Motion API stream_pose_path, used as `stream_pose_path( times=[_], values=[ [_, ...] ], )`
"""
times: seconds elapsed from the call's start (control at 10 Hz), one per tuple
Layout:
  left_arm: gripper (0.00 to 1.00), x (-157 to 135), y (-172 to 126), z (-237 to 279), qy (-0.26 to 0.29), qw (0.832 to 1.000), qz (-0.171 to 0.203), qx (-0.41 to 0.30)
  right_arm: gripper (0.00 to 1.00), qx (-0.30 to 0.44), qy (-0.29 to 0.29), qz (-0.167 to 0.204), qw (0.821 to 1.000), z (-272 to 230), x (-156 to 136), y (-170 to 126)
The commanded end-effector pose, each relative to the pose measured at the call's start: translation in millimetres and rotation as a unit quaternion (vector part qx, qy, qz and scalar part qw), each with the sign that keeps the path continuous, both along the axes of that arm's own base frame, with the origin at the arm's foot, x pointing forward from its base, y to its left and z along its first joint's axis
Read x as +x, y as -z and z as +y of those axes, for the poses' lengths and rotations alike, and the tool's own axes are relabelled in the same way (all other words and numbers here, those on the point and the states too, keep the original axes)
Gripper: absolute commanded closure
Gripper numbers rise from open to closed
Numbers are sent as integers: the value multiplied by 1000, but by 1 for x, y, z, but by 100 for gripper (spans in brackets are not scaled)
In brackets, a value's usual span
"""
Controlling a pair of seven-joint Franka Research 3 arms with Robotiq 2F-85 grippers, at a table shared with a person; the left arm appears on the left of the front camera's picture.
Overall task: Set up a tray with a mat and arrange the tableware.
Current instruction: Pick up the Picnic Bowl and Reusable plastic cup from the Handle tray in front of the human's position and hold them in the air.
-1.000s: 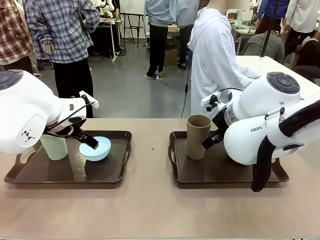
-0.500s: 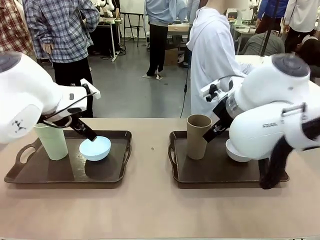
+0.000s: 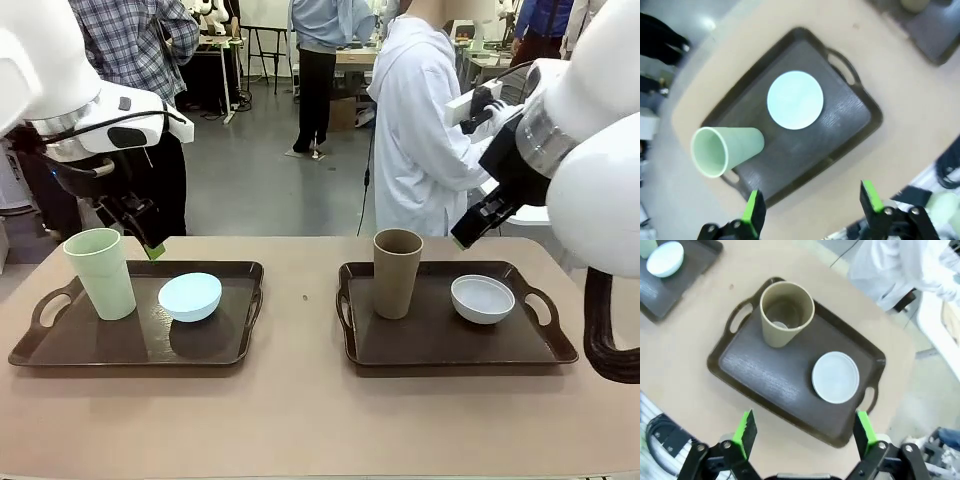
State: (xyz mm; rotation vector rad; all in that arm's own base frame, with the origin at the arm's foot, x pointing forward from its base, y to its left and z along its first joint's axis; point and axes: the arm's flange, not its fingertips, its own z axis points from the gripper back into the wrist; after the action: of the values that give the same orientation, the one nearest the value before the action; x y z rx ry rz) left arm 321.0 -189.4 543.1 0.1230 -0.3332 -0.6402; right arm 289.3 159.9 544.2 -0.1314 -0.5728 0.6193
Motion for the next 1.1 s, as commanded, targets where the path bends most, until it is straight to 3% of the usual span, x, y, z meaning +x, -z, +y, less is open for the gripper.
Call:
stream_pose_path(
  times=[0.0,0.1,0.3,0.5,0.7,0.8,1.0],
  values=[
    [0,8,22,1,5,1000,-15,-9,0,3,-14,-3,1000,6,22,26],
    [0,0,0,0,0,1000,0,0,0,0,0,0,1000,0,0,0],
    [0,2,20,26,-19,997,31,-71,0,71,23,64,995,-38,25,16],
    [0,-8,10,69,-43,986,48,-153,0,135,68,72,986,-94,24,5],
    [0,-22,4,116,-78,966,55,-240,0,241,95,100,961,-158,17,5],
    [0,-31,1,142,-103,954,39,-279,0,290,99,114,945,-184,14,9],
    [0,-41,-1,204,-148,925,20,-351,0,399,113,127,901,-228,11,23]
  ],
)
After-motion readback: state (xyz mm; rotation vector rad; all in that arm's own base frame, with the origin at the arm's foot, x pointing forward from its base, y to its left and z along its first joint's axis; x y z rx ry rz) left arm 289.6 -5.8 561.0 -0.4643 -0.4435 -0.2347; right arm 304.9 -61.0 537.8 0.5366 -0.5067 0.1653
